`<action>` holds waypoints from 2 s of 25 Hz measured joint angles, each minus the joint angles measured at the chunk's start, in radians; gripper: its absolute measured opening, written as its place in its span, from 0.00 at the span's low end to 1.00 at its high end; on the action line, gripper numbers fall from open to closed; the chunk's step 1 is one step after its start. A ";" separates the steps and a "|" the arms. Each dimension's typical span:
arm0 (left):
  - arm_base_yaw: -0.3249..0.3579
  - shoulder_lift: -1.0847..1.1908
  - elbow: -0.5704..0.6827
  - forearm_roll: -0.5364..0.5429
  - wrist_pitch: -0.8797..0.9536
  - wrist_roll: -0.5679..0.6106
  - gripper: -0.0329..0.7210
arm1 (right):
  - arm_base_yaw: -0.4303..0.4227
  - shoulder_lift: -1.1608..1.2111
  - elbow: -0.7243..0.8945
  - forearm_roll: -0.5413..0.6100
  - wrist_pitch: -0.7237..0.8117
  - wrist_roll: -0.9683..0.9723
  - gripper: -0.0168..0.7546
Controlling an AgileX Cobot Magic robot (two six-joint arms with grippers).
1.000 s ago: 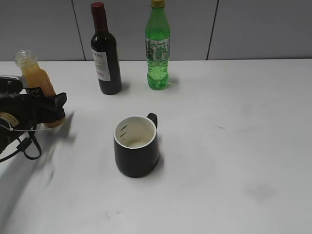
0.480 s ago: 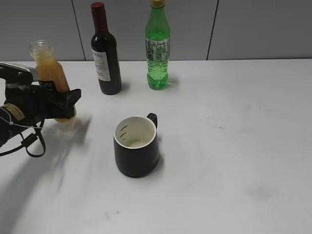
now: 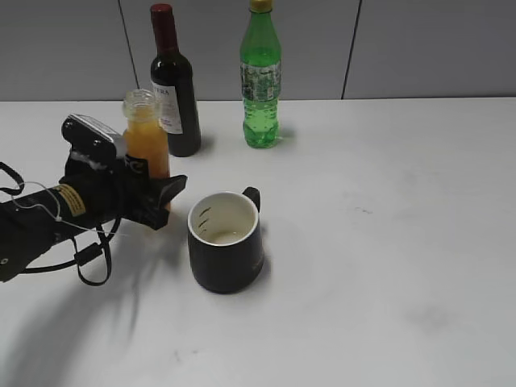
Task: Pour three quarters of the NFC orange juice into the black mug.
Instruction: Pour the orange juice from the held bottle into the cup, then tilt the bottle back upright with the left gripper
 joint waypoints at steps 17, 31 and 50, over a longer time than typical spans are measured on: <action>-0.018 0.000 0.000 0.032 0.015 0.124 0.66 | 0.000 0.000 0.000 0.001 0.000 0.000 0.78; -0.018 0.000 0.000 0.035 0.014 0.400 0.66 | 0.000 0.000 0.000 0.001 0.000 0.000 0.78; -0.018 0.000 0.000 -0.041 -0.142 0.931 0.66 | 0.000 0.000 0.000 0.001 0.000 0.000 0.78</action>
